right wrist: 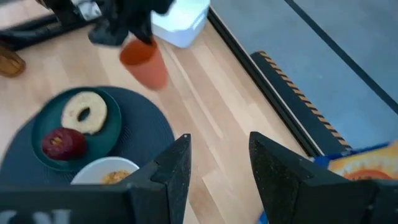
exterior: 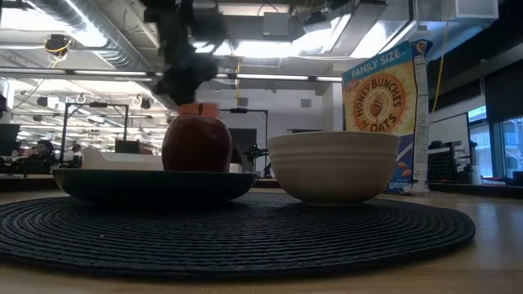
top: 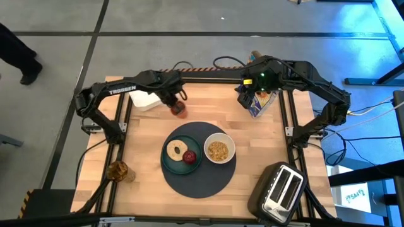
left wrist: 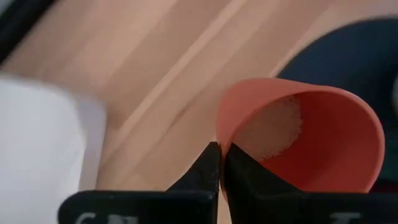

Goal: Arrange a breakfast setting
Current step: Put the orange cup on the black table mat to the top right of the blue plate

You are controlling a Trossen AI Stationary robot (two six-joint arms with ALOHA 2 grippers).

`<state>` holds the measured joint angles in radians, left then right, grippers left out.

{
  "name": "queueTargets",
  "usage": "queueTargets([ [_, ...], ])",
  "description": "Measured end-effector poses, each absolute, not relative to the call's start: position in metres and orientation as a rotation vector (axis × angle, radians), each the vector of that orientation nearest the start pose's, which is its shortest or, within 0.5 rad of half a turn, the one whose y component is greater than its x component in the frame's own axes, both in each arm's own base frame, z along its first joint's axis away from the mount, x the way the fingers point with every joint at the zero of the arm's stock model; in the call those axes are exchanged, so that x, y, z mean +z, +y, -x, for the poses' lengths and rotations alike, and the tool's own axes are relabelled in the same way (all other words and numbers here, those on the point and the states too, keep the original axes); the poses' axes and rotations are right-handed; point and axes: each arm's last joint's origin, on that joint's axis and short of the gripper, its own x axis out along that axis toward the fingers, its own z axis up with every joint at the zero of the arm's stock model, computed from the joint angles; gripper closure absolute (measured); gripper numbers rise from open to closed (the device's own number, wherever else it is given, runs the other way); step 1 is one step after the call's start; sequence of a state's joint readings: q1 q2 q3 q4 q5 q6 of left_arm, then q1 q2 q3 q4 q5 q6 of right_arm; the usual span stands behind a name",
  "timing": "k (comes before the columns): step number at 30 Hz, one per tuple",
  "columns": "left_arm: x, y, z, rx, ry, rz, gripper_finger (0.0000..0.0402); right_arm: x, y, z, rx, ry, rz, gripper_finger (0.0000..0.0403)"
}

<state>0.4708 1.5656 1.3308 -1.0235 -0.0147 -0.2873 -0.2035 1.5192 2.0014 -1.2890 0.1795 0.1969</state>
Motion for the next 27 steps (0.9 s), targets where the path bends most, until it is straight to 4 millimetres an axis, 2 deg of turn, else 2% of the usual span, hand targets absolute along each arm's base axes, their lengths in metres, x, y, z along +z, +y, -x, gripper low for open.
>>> queueTargets([
  [4,0.287,0.129,-0.300,0.574,1.146,0.481,0.0398,0.467,-0.058,-0.258,-0.427,0.738,-0.206,0.0251],
  [8,0.280,0.123,-0.335,0.523,1.182,0.457,0.0399,0.465,-0.058,-0.257,-0.446,0.754,-0.251,0.0251],
  [12,0.271,0.116,-0.358,0.479,1.260,0.421,0.0398,0.460,-0.056,-0.249,-0.475,0.830,-0.303,0.0251],
  [17,0.253,0.108,-0.372,0.440,1.334,0.383,0.0398,0.456,-0.052,-0.239,-0.478,0.917,-0.366,0.0251],
  [22,0.236,0.101,-0.380,0.391,1.396,0.397,0.0397,0.455,-0.039,-0.239,-0.474,0.930,-0.340,0.0251],
  [27,0.230,0.100,-0.383,0.379,1.405,0.415,0.0386,0.456,-0.030,-0.241,-0.458,0.931,-0.305,0.0251],
])
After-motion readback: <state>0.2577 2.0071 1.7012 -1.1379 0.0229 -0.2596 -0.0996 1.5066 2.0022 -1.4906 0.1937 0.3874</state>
